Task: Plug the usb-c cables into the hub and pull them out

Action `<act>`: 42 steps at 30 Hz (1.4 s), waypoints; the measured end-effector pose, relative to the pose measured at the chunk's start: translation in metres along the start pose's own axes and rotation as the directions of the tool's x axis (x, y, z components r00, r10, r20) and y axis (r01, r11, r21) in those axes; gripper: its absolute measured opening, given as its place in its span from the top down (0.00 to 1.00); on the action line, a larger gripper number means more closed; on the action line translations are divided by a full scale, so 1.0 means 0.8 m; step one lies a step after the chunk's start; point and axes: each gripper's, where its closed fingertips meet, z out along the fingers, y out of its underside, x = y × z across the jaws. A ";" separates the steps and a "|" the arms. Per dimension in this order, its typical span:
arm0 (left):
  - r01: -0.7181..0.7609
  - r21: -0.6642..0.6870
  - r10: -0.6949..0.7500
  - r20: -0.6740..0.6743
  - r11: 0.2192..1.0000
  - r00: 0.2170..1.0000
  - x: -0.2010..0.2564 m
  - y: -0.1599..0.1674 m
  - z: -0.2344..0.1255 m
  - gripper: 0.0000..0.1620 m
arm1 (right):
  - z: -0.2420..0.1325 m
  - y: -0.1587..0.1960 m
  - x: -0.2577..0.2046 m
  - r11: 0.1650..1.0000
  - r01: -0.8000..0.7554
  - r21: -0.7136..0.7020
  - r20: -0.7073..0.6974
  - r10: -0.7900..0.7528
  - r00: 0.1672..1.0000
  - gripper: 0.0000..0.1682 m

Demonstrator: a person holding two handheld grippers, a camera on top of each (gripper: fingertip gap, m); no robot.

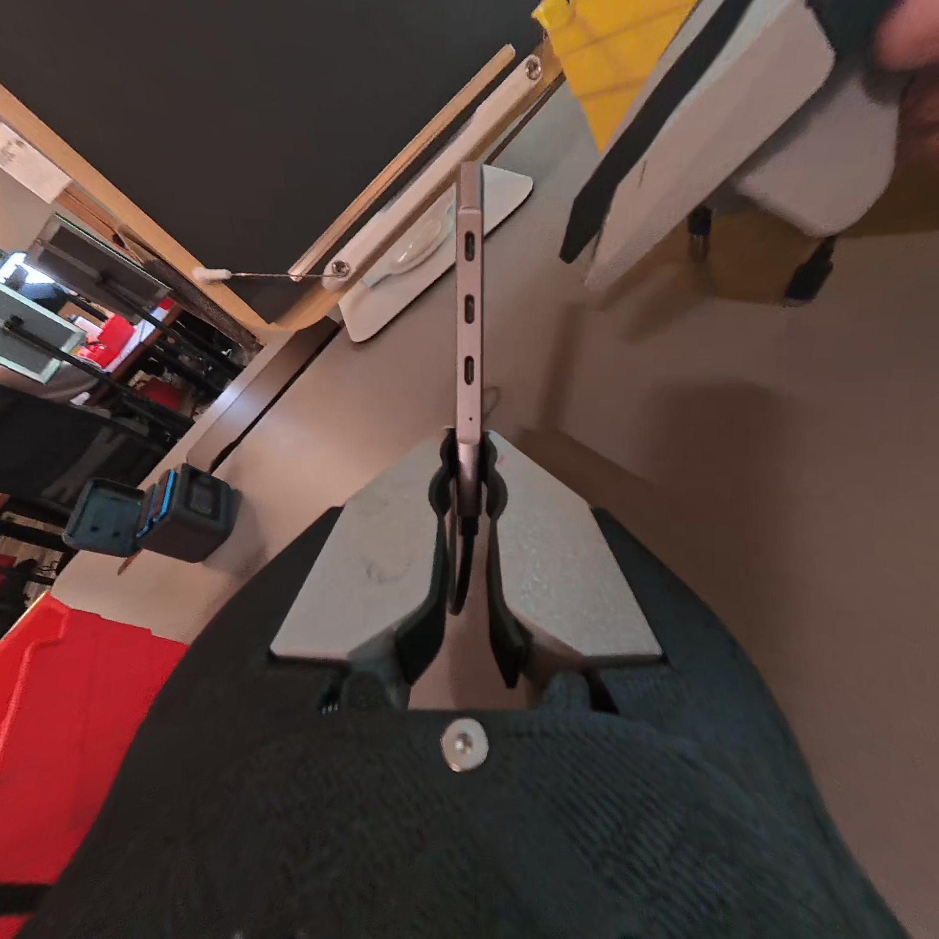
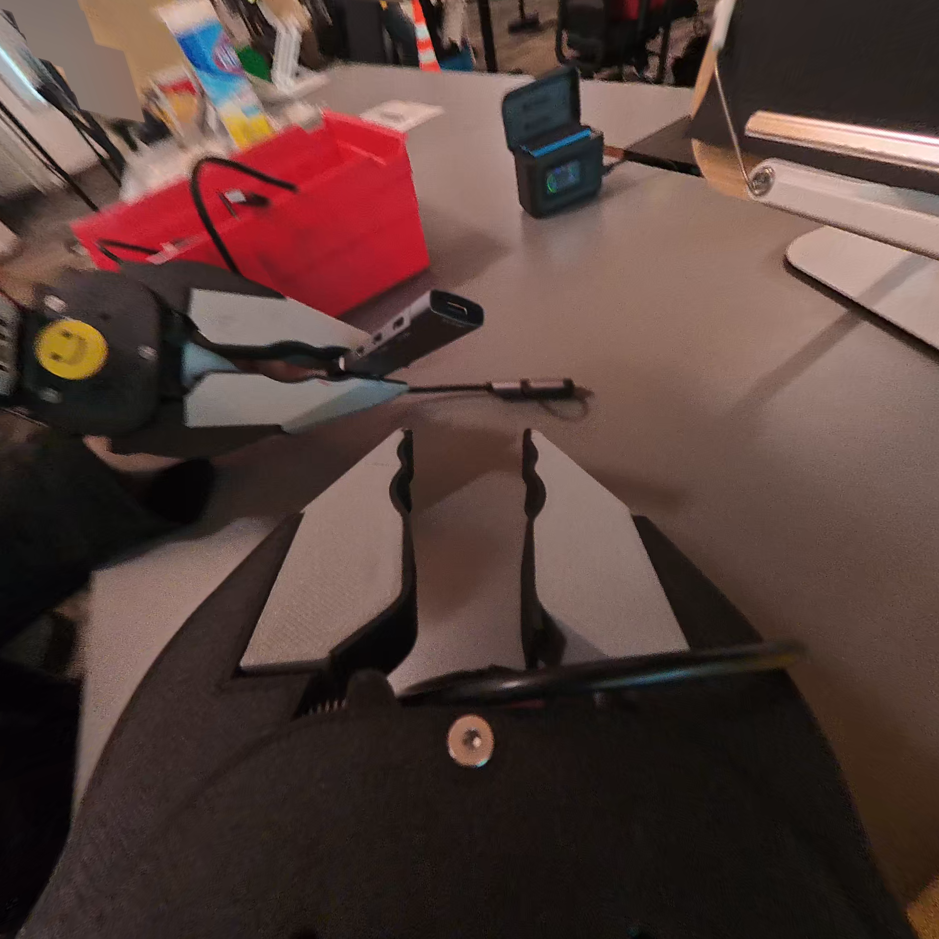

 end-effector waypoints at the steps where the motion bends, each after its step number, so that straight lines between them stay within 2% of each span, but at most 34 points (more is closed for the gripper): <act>1: -0.004 -0.006 0.004 -0.003 1.000 1.000 0.002 0.001 0.001 0.96 | 0.002 0.007 0.004 0.999 0.026 -0.037 -0.029 -0.027 0.999 0.76; 6: -0.041 -0.017 0.041 0.009 0.999 0.999 0.008 0.002 0.004 0.96 | 0.009 0.039 0.008 0.980 0.089 -0.176 -0.071 -0.103 0.992 0.75; 11: -0.039 -0.017 0.039 0.010 0.999 0.999 0.007 0.003 0.004 0.96 | 0.000 0.043 0.007 0.959 0.155 -0.236 -0.133 -0.190 0.973 0.80; 13: -0.037 -0.019 0.037 0.010 0.999 0.999 0.007 0.003 0.004 0.96 | -0.002 0.048 0.005 0.956 0.140 -0.259 -0.138 -0.180 0.974 0.80; 16: -0.034 -0.023 0.034 0.002 0.999 0.999 0.009 0.004 0.005 0.96 | -0.003 0.058 0.008 0.946 0.114 -0.304 -0.156 -0.167 0.974 0.75; 21: -0.032 -0.050 0.032 -0.009 0.998 0.999 0.011 0.011 0.008 0.96 | -0.011 0.058 0.000 0.936 0.089 -0.341 -0.152 -0.149 0.977 0.75; 26: -0.015 -0.050 0.014 -0.019 0.999 1.000 0.011 0.012 0.008 0.96 | -0.018 0.051 -0.010 0.890 0.114 -0.441 -0.117 -0.182 0.976 0.76; 30: -0.005 -0.052 0.004 -0.013 0.999 1.000 0.009 0.013 0.008 0.96 | -0.030 0.064 -0.023 0.769 0.150 -0.621 -0.026 -0.212 0.977 0.80; 32: -0.002 -0.050 0.002 -0.014 0.999 1.000 0.009 0.013 0.008 0.96 | -0.039 0.074 -0.024 0.653 0.229 -0.722 0.048 -0.283 0.958 0.80; 34: -0.004 -0.050 0.004 -0.012 0.999 1.000 0.009 0.013 0.008 0.96 | -0.049 0.086 -0.016 0.501 0.338 -0.797 0.158 -0.369 0.916 0.79; 36: -0.005 -0.053 0.004 -0.014 0.999 1.000 0.009 0.014 0.008 0.96 | -0.062 0.102 -0.014 0.362 0.409 -0.838 0.277 -0.364 0.889 0.79; 37: -0.005 -0.054 0.004 -0.013 0.999 1.000 0.009 0.014 0.008 0.96 | -0.064 0.105 -0.009 0.320 0.421 -0.849 0.298 -0.368 0.881 0.79; 39: 0.000 -0.052 0.000 -0.011 0.999 1.000 0.007 0.014 0.008 0.96 | -0.062 0.105 0.000 0.284 0.428 -0.858 0.314 -0.369 0.875 0.83; 42: 0.009 -0.051 -0.009 -0.005 0.999 1.000 0.005 0.014 0.007 0.96 | -0.056 0.109 0.003 0.279 0.423 -0.862 0.332 -0.320 0.887 0.84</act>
